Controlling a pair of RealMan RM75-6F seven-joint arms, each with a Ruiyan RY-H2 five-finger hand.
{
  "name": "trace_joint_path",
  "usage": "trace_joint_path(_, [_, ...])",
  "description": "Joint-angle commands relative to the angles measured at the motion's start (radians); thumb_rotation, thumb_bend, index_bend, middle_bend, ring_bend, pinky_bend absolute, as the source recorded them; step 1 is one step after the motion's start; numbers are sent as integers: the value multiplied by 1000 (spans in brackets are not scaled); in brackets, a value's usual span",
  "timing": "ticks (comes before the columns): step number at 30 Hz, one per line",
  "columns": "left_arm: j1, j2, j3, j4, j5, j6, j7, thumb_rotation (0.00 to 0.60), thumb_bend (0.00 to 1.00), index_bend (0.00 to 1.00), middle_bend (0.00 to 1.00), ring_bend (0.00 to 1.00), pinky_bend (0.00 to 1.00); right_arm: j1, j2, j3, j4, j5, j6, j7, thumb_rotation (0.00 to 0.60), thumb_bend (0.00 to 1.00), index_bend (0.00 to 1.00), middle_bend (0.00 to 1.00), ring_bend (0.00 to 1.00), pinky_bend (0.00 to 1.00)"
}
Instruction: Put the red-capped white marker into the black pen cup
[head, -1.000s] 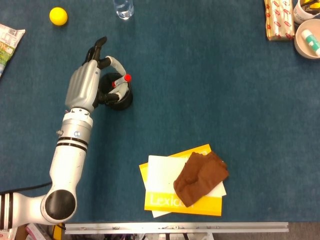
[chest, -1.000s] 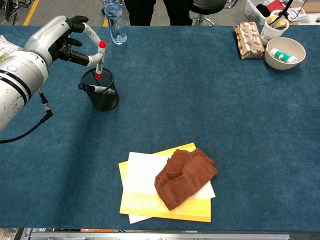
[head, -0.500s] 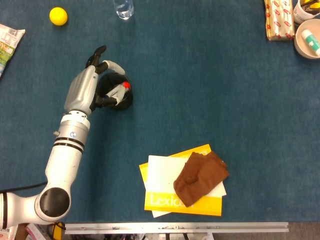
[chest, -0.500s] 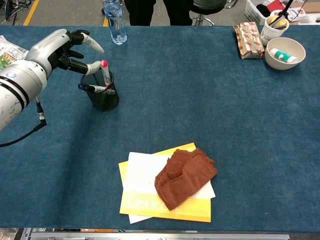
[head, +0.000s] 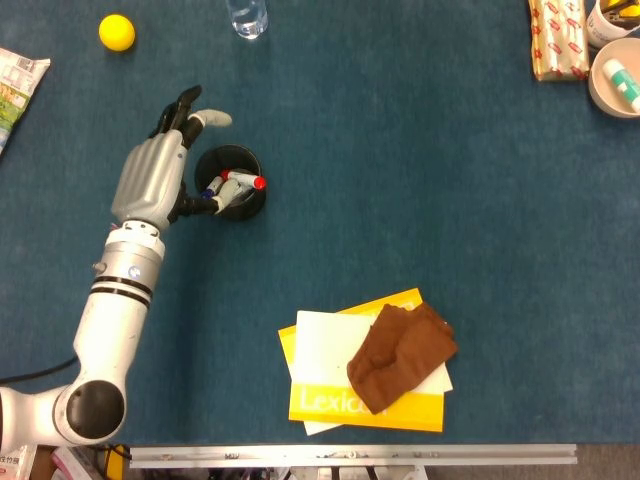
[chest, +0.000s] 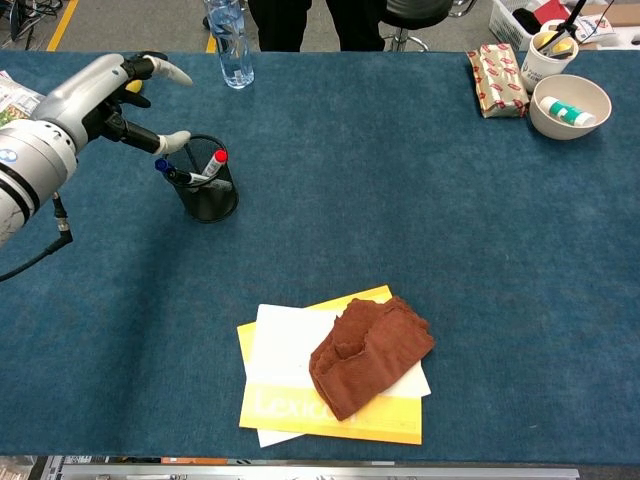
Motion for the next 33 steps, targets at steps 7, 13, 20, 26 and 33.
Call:
trace_joint_path(7, [15,77,186,201,509,81,123,600,295,275,0,0,158,1,-1,0,1,1,-2,-1,600,0,126,223,135,296])
trace_joint_path(13, [38,166,253,248,673,89,118,600,294,281,0,0,158,2,-2,-1,1,3,-6,-5,600,0,126,222,135,296])
trace_joint_path(20, [90,256,340,278,834,124,194,600,295,295,10,0,158,2,-3,-1,0,8,-11,-13,600,0,126,223,135,296])
trace_joint_path(26, [180,251,402,311,908,189,237,600,295,338,54,0,158,1,1,3,1,14,-8,-13,600,0,126,223,135,296])
trace_joint_path(33, [281,211,422,359,925,276,167,600,295,364,72,0,158,-2,8,11,4,22,2,-7,600,0,137,223,135,296])
